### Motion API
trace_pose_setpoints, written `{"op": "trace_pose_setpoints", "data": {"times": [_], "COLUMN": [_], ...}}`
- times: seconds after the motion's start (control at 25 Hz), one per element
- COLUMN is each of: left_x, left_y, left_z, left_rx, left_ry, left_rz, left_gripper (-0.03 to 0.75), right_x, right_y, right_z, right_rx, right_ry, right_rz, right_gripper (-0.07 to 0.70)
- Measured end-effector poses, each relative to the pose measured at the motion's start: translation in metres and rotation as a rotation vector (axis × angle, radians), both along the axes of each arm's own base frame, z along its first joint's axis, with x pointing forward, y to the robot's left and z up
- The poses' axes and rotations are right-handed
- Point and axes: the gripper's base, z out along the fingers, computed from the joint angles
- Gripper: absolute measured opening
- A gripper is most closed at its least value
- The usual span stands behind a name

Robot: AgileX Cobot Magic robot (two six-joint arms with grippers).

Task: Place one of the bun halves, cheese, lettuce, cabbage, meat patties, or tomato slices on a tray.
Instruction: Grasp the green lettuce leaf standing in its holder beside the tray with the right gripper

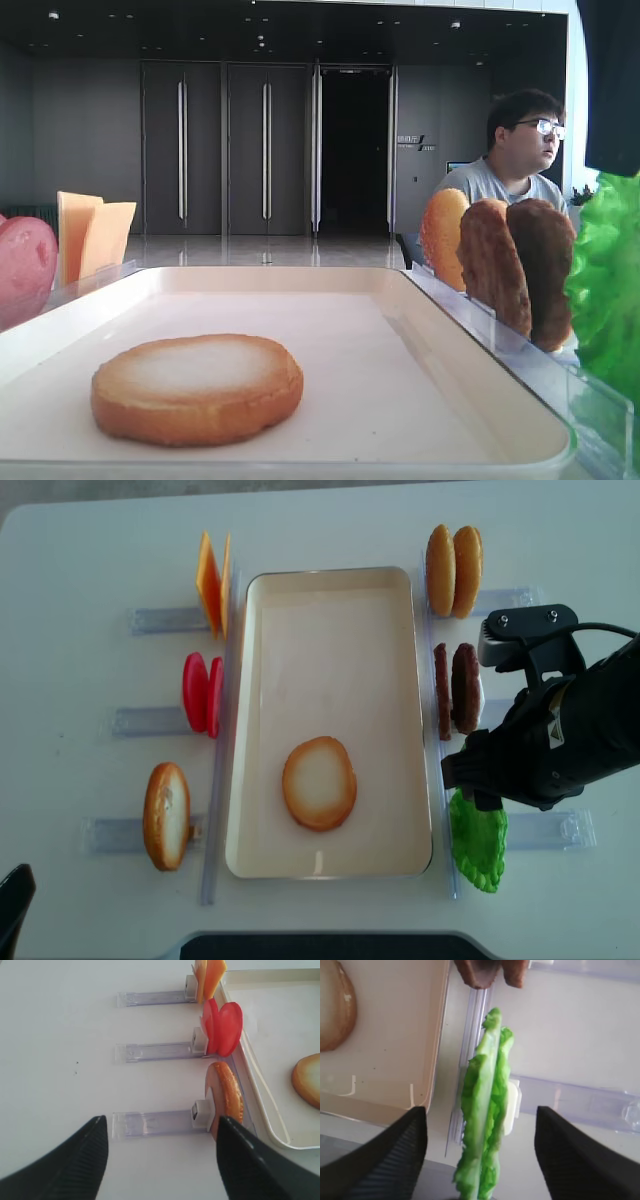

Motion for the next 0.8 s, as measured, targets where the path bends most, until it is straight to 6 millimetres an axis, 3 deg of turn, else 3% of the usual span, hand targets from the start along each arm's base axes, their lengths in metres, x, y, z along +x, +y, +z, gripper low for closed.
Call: {"op": "trace_pose_setpoints", "data": {"times": [0.32, 0.64, 0.8], "left_x": [0.0000, 0.0000, 0.0000], "left_y": [0.0000, 0.0000, 0.0000], "left_z": [0.0000, 0.0000, 0.0000], "left_rx": [0.000, 0.000, 0.000], "left_ry": [0.000, 0.000, 0.000], "left_rz": [0.000, 0.000, 0.000], "left_gripper": [0.517, 0.517, 0.517], "right_x": [0.0020, 0.0035, 0.0029], "right_y": [0.0009, -0.0003, -0.0009], "right_z": [-0.0026, -0.0030, -0.0026], "right_rx": [-0.009, -0.024, -0.031], "right_ry": [-0.001, -0.014, -0.004], "right_rz": [0.002, -0.001, -0.008], "right_gripper": [0.351, 0.032, 0.030]}}
